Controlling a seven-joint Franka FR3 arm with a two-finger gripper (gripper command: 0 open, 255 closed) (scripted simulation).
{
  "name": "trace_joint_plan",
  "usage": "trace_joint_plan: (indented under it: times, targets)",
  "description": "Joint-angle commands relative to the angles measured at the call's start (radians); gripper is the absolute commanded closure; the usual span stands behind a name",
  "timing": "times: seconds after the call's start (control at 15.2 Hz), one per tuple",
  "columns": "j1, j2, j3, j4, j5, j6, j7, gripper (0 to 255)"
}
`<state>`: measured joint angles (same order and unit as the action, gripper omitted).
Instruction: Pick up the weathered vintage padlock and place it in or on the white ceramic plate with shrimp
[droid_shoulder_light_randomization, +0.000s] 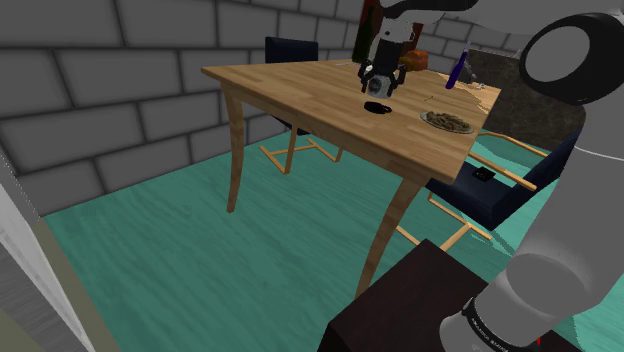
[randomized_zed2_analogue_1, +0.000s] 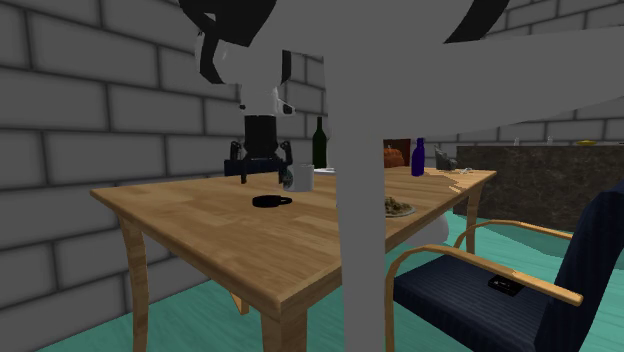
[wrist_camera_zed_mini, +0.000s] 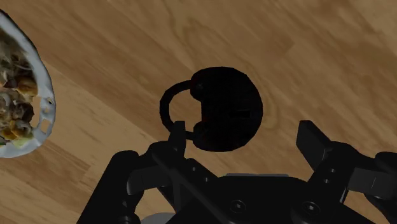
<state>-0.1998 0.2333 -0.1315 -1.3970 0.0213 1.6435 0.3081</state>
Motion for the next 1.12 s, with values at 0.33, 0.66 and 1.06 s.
trace_joint_plan:
  times: [0.33, 0.66, 1.06]
  targets:
    - [-0.009, 0.016, -0.005, -0.067, 0.000, 0.064, -0.016, 0]
    - [-0.009, 0.014, -0.005, -0.091, 0.000, 0.086, -0.016, 0]
    - [-0.009, 0.014, -0.005, -0.091, 0.000, 0.086, -0.016, 255]
